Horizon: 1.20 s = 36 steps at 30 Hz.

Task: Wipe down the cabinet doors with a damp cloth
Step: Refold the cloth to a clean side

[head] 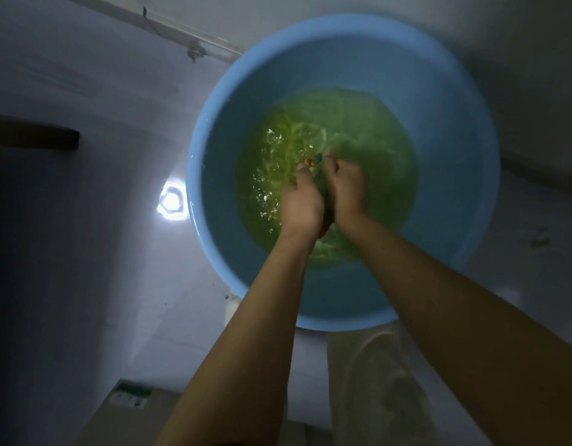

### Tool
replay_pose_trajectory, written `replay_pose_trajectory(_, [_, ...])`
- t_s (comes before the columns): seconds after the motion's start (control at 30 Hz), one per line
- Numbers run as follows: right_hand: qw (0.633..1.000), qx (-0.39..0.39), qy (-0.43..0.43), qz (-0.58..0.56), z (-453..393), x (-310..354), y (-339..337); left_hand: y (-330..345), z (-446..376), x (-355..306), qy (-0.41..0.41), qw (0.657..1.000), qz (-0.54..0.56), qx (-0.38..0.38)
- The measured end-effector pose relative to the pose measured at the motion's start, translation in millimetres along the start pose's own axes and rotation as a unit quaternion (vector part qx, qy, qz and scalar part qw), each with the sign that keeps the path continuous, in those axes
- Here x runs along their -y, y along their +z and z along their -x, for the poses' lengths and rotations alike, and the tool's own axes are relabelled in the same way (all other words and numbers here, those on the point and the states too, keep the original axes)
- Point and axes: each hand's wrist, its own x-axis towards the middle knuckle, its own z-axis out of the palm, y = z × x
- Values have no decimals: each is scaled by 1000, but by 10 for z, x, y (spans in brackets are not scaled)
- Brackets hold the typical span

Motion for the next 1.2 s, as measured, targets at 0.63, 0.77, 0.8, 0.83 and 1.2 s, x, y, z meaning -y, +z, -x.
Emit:
replay_pose_trajectory(0.63, [965, 69, 80, -239, 548, 166, -99, -121, -232, 79, 0, 998, -52, 20])
replay_pose_trajectory(0.77, [984, -15, 19, -177, 403, 140, 20, -71, -81, -5, 22, 999, -37, -11])
replay_pose_trajectory(0.8, [988, -19, 5, -152, 327, 107, 34, -52, -47, -13, 25, 999, -37, -19])
replay_pose_trajectory(0.83, [992, -15, -7, -128, 255, 73, 39, -44, -32, -11, 25, 999, -40, -24])
replay_pose_trajectory(1.2, [976, -189, 98, 36, -228, -410, -310, -54, 30, 121, 86, 993, -42, -63])
